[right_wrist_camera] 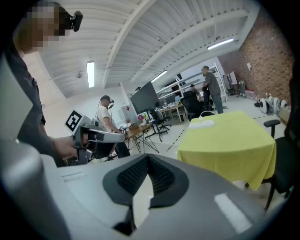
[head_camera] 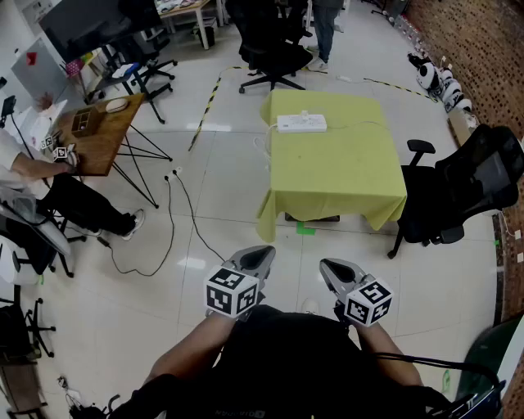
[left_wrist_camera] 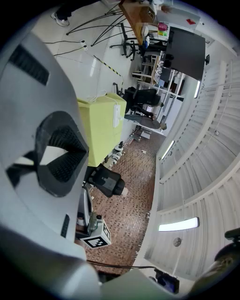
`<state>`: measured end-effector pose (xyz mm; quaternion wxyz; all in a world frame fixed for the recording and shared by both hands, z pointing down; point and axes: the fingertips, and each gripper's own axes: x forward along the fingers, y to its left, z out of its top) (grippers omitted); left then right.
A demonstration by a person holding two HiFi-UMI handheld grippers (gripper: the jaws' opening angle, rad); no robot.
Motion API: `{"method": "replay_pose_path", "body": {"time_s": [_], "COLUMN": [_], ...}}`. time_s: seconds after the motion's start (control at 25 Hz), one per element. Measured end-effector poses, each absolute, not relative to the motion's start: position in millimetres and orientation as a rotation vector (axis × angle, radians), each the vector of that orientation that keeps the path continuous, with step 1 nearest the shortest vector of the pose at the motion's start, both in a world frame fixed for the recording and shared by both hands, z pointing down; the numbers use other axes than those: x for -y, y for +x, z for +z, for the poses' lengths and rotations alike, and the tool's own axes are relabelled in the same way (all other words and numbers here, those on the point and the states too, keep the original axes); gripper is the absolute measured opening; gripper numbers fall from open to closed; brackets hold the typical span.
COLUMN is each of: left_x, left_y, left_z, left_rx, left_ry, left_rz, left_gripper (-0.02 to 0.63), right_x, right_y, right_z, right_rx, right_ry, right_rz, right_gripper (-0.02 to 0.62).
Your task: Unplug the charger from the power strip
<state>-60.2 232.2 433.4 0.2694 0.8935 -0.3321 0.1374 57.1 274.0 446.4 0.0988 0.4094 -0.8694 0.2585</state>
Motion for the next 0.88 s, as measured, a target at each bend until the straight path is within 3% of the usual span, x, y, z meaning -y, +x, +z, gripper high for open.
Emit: {"method": "replay_pose_path", "body": {"time_s": [0.52, 0.88], "left_x": [-231.1, -236.6], "left_y": [-52.4, -8.9], "left_z": [433.4, 437.1], "left_rx": [0.928, 1.015], "left_ry": [2.402, 2.361], "left_rz": [0.382, 0.364], "left_gripper": [0.005, 0.006], "right_x": [-268.6, -264.5], "right_y": [65.1, 112.4], "right_z": [443.0, 443.8], "right_rx": [2.595, 2.626], "right_ry": [1.158, 1.059], "right_rz": [0.748, 0.725], "right_gripper": [0.003, 0.003]}}
